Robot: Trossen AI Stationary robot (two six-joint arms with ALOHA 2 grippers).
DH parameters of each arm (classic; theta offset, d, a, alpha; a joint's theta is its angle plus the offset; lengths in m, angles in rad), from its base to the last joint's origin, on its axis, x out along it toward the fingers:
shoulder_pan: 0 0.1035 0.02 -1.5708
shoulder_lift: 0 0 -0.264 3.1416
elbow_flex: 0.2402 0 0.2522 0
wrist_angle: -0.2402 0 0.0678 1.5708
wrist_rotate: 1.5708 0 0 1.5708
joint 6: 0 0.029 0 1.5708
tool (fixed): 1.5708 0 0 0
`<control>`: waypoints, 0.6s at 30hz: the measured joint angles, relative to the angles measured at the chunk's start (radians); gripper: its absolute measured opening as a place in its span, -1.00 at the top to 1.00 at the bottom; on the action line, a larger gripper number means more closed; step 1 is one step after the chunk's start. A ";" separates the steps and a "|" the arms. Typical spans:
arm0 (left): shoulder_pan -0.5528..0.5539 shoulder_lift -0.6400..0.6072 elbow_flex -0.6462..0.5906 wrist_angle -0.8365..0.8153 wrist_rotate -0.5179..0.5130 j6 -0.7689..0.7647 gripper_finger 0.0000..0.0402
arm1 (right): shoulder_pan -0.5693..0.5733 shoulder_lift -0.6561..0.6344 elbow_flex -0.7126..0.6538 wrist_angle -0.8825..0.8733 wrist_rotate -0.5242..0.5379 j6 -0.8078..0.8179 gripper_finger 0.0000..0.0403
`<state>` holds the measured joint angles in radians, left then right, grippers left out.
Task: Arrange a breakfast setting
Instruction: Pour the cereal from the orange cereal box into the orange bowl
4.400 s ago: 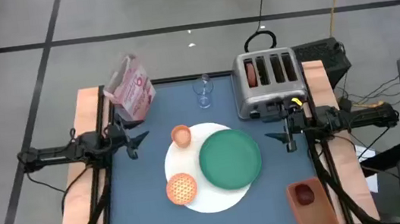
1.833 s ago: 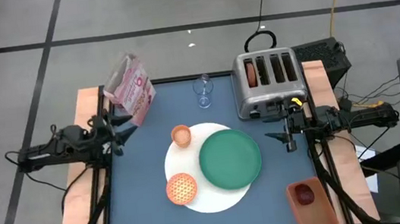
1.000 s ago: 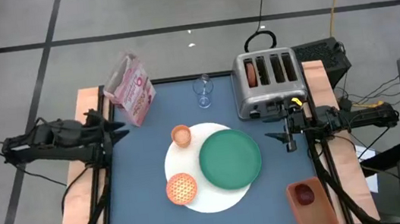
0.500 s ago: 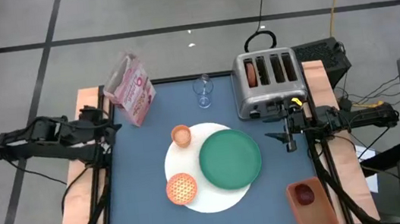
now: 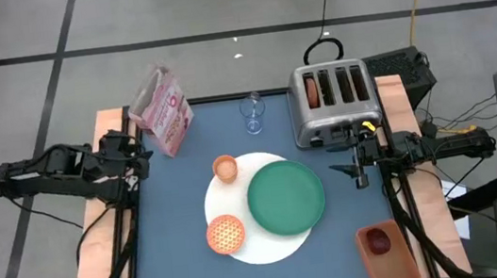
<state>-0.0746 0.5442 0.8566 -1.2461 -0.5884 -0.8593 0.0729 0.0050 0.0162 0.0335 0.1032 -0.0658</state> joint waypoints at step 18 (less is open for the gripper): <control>0.000 0.002 0.000 -0.036 -0.031 -0.060 -0.93 | 0.000 0.000 0.000 0.000 0.000 -0.002 -0.10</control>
<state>-0.0746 0.5457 0.8566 -1.2823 -0.6199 -0.9195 0.0727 0.0051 0.0159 0.0335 0.1032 -0.0677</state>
